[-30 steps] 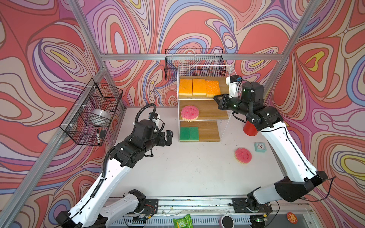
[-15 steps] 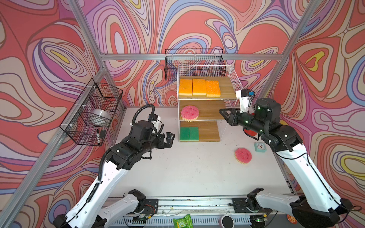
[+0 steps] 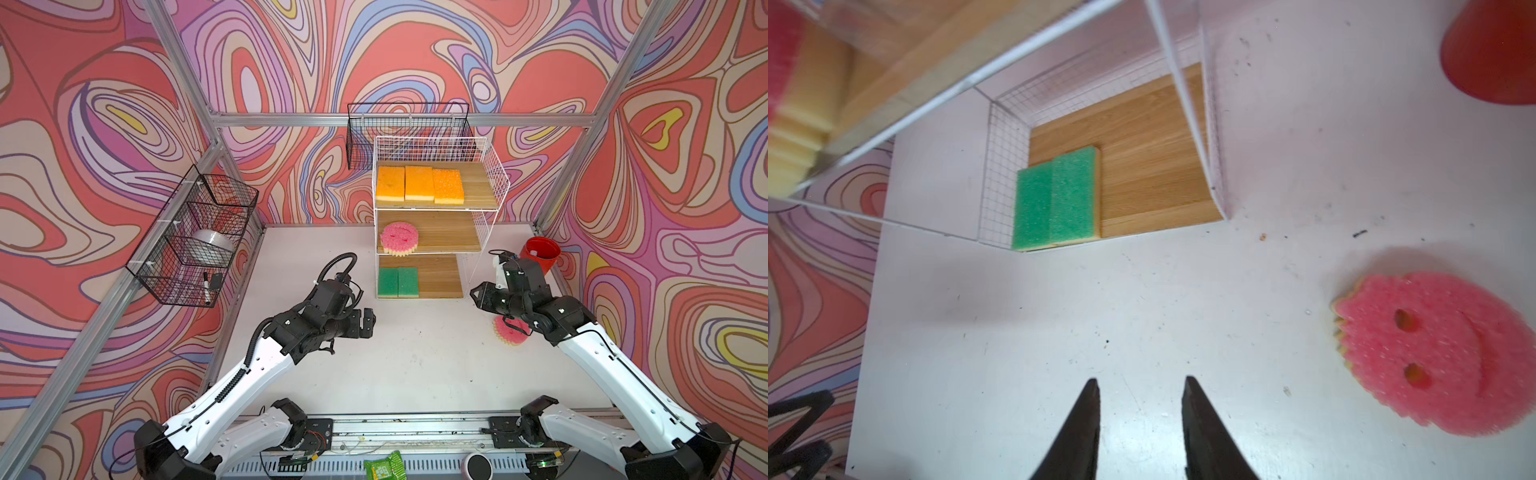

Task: Arrange cleaning sponges on a shelf
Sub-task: Pick up the cleaning sponge at the middle-right of the table.

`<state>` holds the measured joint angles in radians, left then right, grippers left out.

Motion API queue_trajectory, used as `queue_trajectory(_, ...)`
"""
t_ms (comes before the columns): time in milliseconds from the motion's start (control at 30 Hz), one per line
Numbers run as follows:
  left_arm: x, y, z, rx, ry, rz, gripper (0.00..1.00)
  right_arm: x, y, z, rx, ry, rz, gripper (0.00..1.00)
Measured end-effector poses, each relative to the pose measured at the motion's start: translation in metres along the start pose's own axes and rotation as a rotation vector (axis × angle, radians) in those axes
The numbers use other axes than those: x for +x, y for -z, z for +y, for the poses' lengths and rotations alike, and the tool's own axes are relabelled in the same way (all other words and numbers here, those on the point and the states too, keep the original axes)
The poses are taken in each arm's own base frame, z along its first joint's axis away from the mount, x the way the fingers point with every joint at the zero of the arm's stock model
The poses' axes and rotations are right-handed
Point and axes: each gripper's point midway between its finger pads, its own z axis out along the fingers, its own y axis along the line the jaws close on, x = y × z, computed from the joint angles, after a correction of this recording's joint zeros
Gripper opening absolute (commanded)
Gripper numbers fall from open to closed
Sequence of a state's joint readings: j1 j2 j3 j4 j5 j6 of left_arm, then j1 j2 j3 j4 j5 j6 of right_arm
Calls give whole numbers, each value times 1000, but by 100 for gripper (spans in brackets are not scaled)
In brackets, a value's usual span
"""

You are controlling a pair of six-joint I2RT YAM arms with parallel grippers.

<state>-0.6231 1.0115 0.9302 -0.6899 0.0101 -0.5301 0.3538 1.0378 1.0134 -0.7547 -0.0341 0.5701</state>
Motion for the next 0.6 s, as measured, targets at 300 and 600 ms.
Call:
queue_trajectory(300, 19, -38, 10, -3, 45, 3, 99, 15, -21, -96, 77, -300, 57, 40)
queue_trajectory(600, 42, -77, 24, 6, 127, -21, 98, 27, -25, -152, 159, -456, 64, 55)
